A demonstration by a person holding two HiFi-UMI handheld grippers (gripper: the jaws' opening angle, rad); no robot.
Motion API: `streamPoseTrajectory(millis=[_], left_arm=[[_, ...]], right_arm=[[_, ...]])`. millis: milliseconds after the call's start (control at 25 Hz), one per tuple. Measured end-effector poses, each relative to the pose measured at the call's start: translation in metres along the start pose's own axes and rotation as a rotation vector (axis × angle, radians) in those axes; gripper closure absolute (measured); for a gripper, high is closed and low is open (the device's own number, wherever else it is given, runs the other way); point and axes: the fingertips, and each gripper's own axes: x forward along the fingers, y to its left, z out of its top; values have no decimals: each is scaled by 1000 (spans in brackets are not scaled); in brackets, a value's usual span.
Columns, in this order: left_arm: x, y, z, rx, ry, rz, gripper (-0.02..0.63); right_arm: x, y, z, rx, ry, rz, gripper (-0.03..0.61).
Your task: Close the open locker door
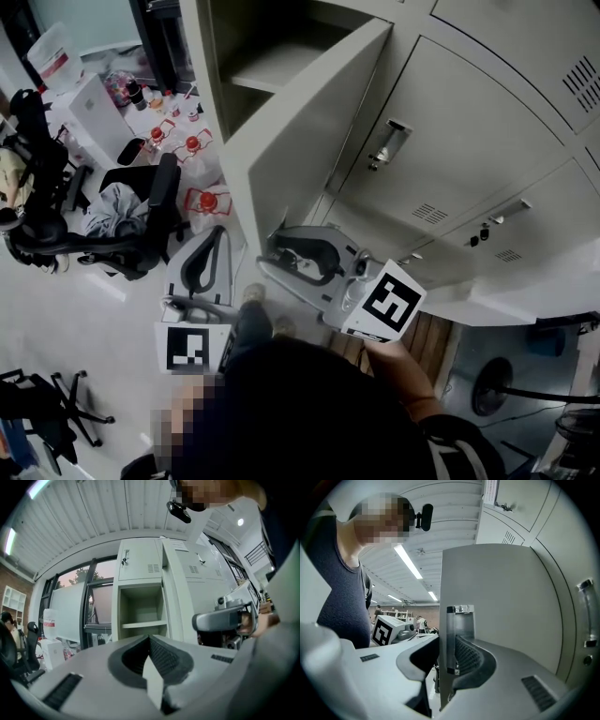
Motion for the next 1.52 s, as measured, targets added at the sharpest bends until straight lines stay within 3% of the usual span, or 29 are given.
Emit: streamPoseTrajectory(millis=[120, 600, 800, 1360, 1520], left_arm=[[-3, 6, -7, 0, 32, 26, 612], [0, 40, -9, -12, -8, 37, 612], [11, 62, -13, -38, 13, 35, 612], [58, 110, -4, -61, -94, -73, 612], [68, 112, -8, -65, -68, -132, 612]], right_arm=[[6, -3, -1, 3, -9, -8, 466], [44, -17, -5, 6, 0, -50, 476], [63, -30, -6, 7, 4, -69, 486], [105, -62, -8, 1, 23, -179, 509], [111, -69, -9, -3, 19, -225, 511]])
